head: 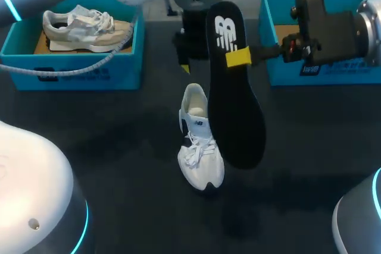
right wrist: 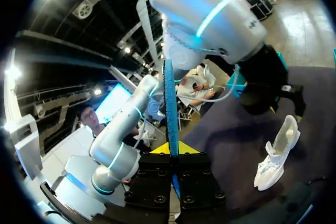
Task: Take the shoe out of the shoebox, open the shoe tongue, remove and reinsert the insole, then place the shoe into the shoebox
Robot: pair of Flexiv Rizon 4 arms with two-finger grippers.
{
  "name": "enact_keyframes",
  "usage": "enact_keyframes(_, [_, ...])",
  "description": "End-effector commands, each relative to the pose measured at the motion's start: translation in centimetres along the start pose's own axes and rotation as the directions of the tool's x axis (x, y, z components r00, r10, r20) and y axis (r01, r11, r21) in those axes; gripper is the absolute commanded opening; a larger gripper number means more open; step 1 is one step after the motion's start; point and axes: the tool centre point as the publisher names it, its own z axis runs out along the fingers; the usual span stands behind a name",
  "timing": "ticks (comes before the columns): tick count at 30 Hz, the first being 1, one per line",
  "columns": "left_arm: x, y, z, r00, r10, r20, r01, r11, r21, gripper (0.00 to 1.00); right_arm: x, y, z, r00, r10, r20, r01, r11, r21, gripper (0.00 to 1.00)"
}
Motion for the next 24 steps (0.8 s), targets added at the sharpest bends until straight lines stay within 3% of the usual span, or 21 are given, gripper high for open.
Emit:
enact_keyframes(1, [1.9,0.8,-1.3,0.984,0.001,0.176,-0.004,1.0,0.018,1.0,-1.1,2.1,-1.2,1.0,0.021,0.002,-0.021,0.999,0.041,0.0])
enact_keyframes(10, [3.7,0.7,-3.5,0.951,0.032,0.309,-0.037,0.999,0.011,1.0,-3.4,5.1,-3.1,0.994,0.107,-0.013,-0.105,0.992,0.075,0.0])
enact_keyframes(24, [7.5,-0.9,-8.4,0.848,0.08,0.523,-0.057,0.997,-0.059,1.0,-9.5,9.9,-3.8,0.969,0.232,-0.078,-0.227,0.971,0.068,0.0])
